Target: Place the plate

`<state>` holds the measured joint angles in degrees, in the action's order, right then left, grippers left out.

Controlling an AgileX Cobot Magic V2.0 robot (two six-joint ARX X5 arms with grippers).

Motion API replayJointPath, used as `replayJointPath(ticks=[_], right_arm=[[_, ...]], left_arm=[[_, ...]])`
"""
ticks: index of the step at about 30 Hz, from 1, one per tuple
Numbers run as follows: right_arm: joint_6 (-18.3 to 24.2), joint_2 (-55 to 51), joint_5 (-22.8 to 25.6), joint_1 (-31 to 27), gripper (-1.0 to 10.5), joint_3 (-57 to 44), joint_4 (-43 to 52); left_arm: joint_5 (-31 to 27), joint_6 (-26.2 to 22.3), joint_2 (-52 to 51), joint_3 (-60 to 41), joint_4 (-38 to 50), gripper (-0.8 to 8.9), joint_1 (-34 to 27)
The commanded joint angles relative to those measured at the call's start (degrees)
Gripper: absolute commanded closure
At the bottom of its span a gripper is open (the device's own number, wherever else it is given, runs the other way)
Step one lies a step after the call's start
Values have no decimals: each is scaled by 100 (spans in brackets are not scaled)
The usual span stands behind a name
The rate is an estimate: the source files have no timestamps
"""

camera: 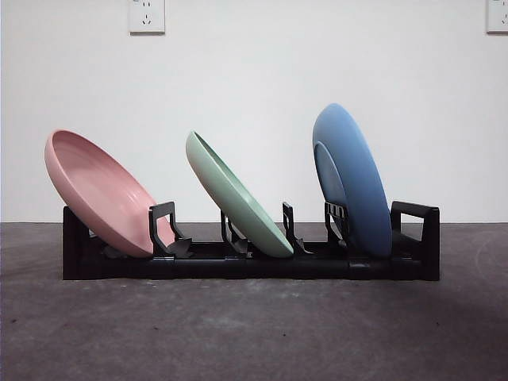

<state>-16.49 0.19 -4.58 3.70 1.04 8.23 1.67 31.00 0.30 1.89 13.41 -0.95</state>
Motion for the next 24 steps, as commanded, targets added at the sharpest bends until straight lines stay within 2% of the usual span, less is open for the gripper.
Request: replayJointPath(ticks=[1, 5, 9, 14, 17, 24], right_arm=[[-415, 9, -63, 4, 932, 304, -133], [-540, 195, -57, 2, 932, 1110, -1084], [-533, 621, -144, 2, 932, 1980, -1867], [-520, 1349, -540, 4, 932, 3095, -2986], [-514, 1843, -870, 4, 932, 3687, -3766], [-461, 3027, -1508, 15, 932, 4922, -5565]], left_arm=[[74, 601, 24, 273, -236, 803, -9], [140, 494, 332, 1233, -1456, 803, -9], [337, -66, 892, 2302, -2542, 802, -9], [861, -619, 1814, 3654, -3866, 802, -9], [1078, -658, 2352, 4376, -4736, 802, -9], [1108, -951, 3434, 5759, -6728, 803, -9]])
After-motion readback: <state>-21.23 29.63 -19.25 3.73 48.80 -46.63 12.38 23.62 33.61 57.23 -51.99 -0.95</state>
